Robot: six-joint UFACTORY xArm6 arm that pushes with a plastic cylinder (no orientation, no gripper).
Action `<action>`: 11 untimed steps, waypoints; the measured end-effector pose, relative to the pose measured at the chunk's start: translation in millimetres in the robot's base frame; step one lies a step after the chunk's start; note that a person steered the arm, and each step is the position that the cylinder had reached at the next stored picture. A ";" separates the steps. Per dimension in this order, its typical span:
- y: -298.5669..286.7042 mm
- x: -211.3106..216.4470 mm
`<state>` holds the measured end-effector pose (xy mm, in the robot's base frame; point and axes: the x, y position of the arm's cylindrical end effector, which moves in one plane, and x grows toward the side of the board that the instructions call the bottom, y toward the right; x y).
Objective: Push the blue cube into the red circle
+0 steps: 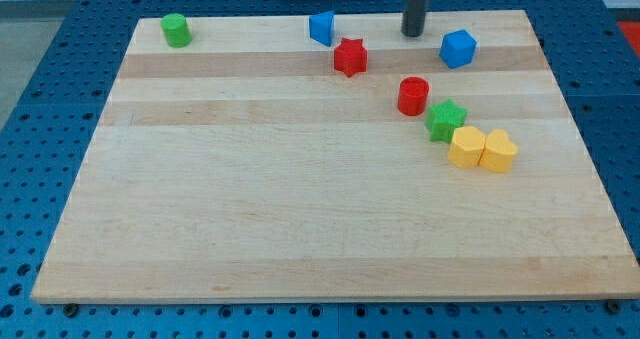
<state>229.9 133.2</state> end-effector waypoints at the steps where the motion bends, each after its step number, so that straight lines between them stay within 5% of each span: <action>1: 41.3 0.0; 7: 52.8 83.9; 10: -31.4 121.9; 11: 4.4 125.8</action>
